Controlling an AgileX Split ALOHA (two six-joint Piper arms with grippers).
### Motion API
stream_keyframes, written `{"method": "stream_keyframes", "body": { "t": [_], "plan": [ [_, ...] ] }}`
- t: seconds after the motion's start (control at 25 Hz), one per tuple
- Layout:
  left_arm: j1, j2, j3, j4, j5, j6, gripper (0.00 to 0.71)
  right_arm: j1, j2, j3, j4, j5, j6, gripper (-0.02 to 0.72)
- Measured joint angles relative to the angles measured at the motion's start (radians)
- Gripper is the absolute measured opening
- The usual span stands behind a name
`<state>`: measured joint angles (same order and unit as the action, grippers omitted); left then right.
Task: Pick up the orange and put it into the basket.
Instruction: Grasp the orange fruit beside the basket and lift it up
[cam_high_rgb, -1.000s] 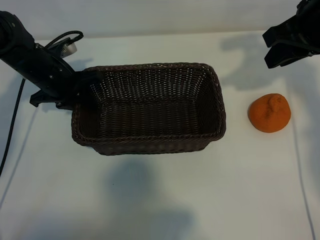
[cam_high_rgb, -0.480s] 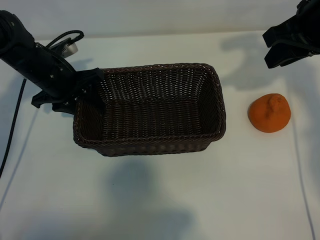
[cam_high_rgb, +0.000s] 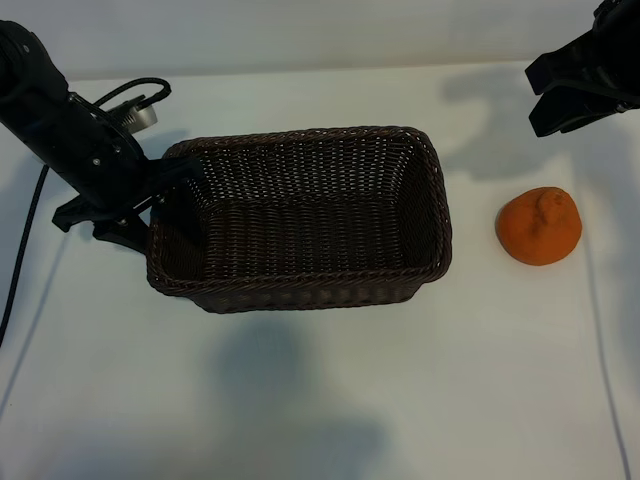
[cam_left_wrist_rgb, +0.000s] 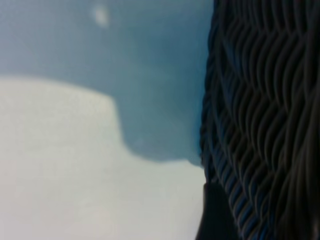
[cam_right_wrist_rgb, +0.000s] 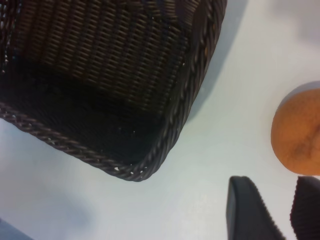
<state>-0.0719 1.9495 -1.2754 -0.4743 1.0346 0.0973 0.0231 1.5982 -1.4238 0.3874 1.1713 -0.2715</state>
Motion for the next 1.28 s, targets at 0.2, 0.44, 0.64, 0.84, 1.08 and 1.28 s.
{"method": "stream_keyframes", "body": {
  "t": [0.2,0.44,0.64,0.84,1.08,1.28],
  "plan": [
    [0.000,-0.062,0.000,0.009,0.035,-0.006,0.523,0.000,0.000,0.000,0.000,0.000,0.000,0.257],
    [0.000,-0.208,0.000,0.126,0.137,-0.048,0.523,0.000,0.000,0.000,0.000,0.000,0.000,0.257],
    [0.000,-0.359,0.000,0.180,0.141,-0.070,0.523,0.000,0.000,0.000,0.000,0.000,0.000,0.257],
    [0.016,-0.466,-0.005,0.179,0.141,-0.070,0.523,0.000,0.000,0.000,0.000,0.000,0.000,0.257],
    [0.045,-0.472,-0.005,0.181,0.141,-0.073,0.523,0.000,0.000,0.000,0.000,0.000,0.000,0.257],
    [0.047,-0.472,-0.005,0.163,0.141,-0.072,0.523,0.000,0.000,0.000,0.000,0.000,0.000,0.257]
  ]
}}
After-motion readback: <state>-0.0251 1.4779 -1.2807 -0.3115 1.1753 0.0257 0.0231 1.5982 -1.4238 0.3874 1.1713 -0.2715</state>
